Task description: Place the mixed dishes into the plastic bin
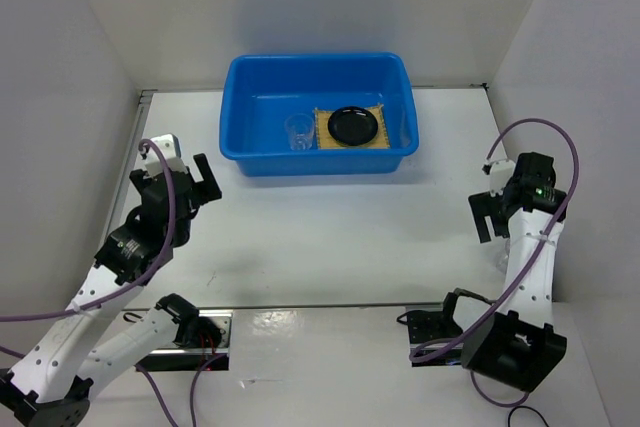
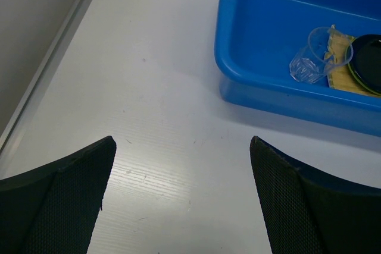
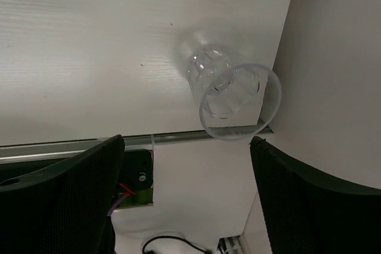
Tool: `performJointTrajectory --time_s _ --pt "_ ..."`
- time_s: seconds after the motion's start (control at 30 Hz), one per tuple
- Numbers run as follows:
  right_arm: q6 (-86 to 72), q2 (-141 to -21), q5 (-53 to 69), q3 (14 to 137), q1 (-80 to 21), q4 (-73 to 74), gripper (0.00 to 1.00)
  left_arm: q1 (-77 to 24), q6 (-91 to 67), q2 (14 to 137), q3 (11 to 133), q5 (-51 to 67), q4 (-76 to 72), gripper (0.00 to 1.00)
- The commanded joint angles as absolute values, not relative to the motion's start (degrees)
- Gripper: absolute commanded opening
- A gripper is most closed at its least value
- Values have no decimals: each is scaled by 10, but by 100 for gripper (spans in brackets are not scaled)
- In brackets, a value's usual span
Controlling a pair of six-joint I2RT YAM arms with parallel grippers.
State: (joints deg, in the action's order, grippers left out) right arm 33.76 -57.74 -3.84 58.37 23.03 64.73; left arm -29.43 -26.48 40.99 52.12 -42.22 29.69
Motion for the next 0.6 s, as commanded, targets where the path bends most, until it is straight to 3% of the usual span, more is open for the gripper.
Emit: performJointTrajectory --time_s 0.0,0.43,0.53,0.57 --pt "345 -580 -75 570 246 635 90 -293 -258 405 526 -415 282 99" --pt "417 -721 -42 530 321 606 77 -293 -258 405 526 -420 282 99" --pt "423 -775 -32 530 321 606 70 -293 -258 405 526 -420 287 99" --pt "423 -787 -26 530 321 599 61 -293 -258 400 526 -425 287 99"
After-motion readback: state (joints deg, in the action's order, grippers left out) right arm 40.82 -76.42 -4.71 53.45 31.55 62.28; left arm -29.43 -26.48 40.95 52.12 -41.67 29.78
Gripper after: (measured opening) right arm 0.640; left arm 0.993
